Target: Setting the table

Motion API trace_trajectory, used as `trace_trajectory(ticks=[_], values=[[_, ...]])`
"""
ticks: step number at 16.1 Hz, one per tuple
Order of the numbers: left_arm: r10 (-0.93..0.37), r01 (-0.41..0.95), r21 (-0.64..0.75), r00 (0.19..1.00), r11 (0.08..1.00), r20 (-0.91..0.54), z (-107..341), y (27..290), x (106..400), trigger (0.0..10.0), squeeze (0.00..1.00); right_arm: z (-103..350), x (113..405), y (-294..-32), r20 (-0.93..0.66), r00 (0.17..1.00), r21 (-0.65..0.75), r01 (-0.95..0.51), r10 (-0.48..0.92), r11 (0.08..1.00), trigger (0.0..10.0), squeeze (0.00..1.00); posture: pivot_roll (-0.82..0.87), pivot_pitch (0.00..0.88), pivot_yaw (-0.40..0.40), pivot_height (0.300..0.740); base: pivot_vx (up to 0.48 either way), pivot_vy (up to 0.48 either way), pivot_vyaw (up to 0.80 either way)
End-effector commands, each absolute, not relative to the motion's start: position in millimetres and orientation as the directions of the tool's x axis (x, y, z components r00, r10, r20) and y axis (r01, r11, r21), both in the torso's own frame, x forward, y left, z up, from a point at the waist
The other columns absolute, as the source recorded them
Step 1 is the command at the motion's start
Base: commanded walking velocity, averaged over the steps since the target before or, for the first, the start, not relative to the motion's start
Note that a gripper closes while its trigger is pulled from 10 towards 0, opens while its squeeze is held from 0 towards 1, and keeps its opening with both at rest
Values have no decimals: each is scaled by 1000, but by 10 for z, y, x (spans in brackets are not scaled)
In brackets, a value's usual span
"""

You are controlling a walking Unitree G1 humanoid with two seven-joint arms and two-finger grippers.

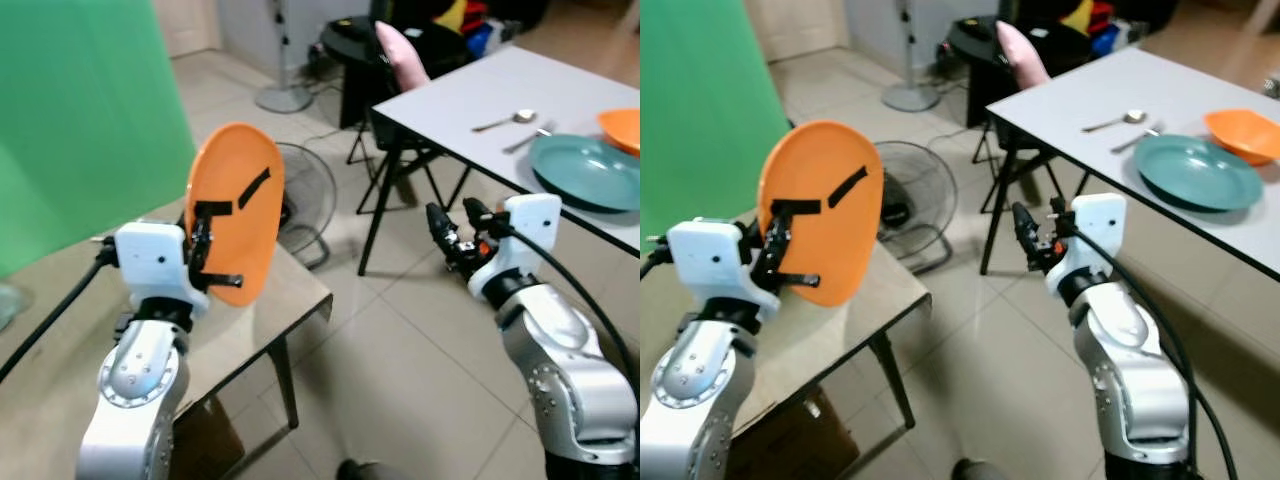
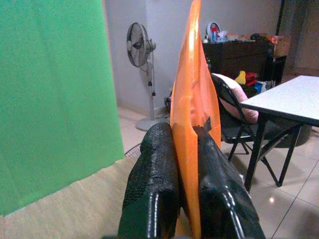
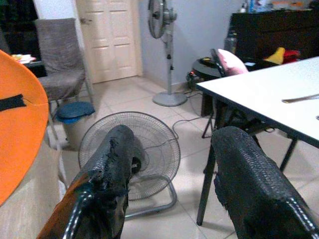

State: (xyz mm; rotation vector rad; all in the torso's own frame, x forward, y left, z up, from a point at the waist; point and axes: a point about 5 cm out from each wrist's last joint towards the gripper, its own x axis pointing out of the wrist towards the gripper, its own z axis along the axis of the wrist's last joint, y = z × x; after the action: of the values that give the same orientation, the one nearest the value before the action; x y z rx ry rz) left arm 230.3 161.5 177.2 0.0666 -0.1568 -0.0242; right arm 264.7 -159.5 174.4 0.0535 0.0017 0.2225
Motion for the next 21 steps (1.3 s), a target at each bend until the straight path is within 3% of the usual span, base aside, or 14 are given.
trace_trajectory(ticks=[1,5,9,12,16,21], values=[[-65,58,58,990,997,128,1719,1553,2290,10000,0,1752,2647,-1661,20,985,31,-173,172,984,10000,0,-125,0,10,740,0,0,-800],[-84,81,19,982,996,171,1777,1510,2296,10000,0,1758,2645,-1661,28,982,42,-189,188,981,10000,0,-126,0,10,740,0,0,-800],[-58,92,-108,957,990,285,2017,1536,2288,10000,0,1826,2641,-1678,64,981,58,-185,181,981,10000,0,-129,2,12,740,0,0,-800],[-82,117,-107,955,987,284,2012,1508,2302,10000,0,1823,2631,-1685,67,982,57,-180,176,982,10000,0,-132,4,17,740,0,0,-800],[-96,98,-5,985,995,143,1740,1446,2333,10000,0,1718,2589,-1751,13,990,14,-140,140,990,10000,0,-139,0,28,740,0,0,-800],[-95,82,111,988,990,123,1652,1491,2376,10000,0,1462,2526,-1837,-86,989,29,-122,124,992,10000,0,-132,0,17,740,0,0,-640]])
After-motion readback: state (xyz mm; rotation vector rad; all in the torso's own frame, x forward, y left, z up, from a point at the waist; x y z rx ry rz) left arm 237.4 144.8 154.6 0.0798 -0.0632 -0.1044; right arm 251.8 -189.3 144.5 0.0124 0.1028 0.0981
